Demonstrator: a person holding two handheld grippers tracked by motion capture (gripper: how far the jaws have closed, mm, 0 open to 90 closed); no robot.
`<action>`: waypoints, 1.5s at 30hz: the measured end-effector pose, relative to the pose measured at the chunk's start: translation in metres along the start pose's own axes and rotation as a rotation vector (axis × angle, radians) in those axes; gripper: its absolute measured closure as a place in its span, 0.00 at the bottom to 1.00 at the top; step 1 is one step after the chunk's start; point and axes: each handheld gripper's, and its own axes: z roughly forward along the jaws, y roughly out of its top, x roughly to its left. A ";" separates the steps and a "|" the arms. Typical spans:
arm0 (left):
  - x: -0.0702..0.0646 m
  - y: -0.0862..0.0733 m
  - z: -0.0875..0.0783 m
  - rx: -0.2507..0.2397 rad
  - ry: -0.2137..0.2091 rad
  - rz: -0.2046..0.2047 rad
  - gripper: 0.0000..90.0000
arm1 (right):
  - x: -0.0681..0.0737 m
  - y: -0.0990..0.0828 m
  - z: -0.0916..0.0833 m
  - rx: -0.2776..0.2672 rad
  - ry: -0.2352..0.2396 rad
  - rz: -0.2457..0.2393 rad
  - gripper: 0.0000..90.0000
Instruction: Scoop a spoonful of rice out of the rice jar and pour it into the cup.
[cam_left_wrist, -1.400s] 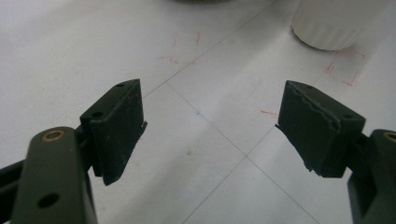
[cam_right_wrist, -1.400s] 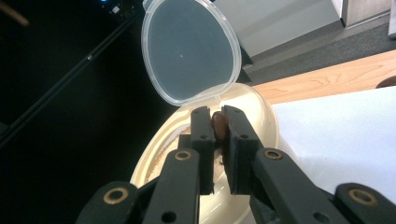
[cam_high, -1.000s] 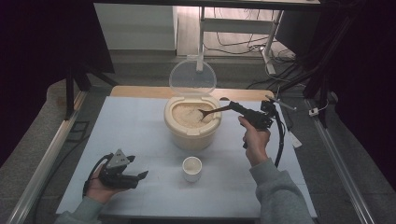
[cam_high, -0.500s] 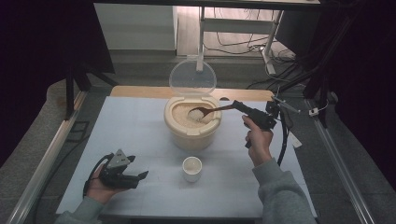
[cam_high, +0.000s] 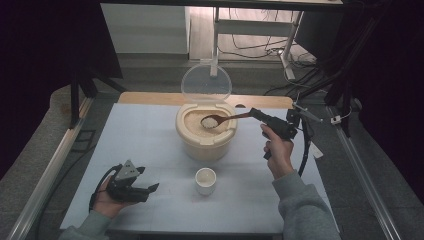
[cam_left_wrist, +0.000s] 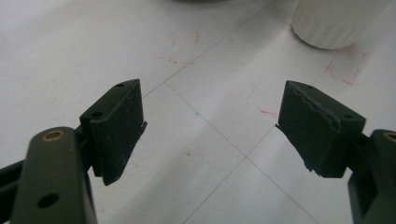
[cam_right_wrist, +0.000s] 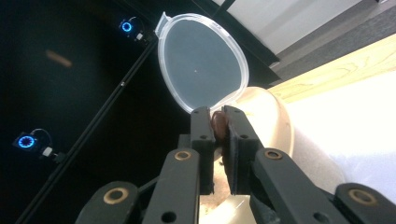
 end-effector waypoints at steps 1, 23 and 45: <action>0.000 0.000 0.000 0.000 0.000 0.000 0.25 | 0.000 0.000 -0.001 0.000 0.003 0.002 0.92; 0.003 -0.001 0.002 0.008 0.002 -0.009 0.25 | 0.008 -0.005 -0.021 0.050 0.058 0.005 0.92; 0.004 -0.001 0.004 0.019 0.003 -0.009 0.24 | 0.005 -0.030 -0.042 0.190 0.084 -0.006 0.92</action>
